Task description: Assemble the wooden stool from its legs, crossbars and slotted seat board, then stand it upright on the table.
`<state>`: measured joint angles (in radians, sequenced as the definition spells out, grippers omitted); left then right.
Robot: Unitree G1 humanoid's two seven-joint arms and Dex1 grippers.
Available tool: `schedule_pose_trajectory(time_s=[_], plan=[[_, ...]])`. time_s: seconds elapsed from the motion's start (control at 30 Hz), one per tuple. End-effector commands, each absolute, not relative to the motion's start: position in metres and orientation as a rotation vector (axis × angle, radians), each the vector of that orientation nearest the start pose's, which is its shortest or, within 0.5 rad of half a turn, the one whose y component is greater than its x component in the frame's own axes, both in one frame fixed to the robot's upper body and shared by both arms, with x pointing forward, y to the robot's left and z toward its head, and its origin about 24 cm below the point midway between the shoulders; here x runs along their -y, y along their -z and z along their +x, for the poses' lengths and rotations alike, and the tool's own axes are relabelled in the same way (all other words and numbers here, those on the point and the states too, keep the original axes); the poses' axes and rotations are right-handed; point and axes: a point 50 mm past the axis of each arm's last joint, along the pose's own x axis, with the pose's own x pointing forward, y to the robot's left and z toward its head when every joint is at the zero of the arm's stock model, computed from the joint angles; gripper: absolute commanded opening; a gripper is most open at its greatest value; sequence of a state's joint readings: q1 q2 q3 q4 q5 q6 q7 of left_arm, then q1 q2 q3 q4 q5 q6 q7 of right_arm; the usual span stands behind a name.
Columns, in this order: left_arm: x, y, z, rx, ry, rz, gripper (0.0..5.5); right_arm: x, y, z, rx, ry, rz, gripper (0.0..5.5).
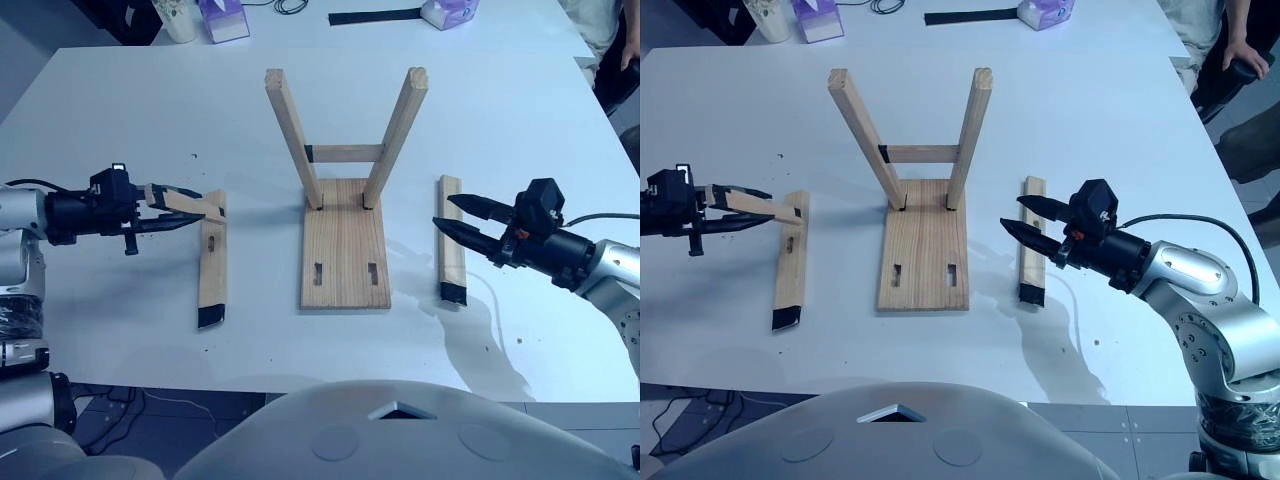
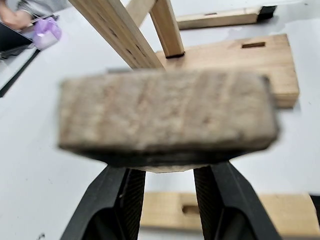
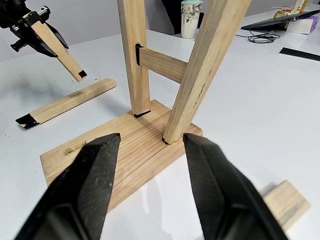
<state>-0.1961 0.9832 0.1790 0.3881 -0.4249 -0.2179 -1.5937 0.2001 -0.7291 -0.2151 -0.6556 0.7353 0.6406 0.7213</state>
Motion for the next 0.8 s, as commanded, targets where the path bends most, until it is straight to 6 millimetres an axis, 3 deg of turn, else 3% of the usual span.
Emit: schedule_pose_trajectory(time_s=[0.03, 0.3, 0.8], plan=[[-0.333, -0.142, 0.227, -0.291, 1.235, 0.581, 1.29, 0.196, -0.132, 0.18, -0.245, -0.904, -0.057, 2.3], [-0.338, -0.119, 0.217, -0.346, 1.239, 0.556, 1.29, 0.192, -0.133, 0.181, -0.245, -0.928, -0.054, 2.3], [-0.339, -0.107, 0.215, -0.342, 1.23, 0.599, 1.29, 0.188, -0.132, 0.18, -0.264, -0.971, -0.05, 2.3]])
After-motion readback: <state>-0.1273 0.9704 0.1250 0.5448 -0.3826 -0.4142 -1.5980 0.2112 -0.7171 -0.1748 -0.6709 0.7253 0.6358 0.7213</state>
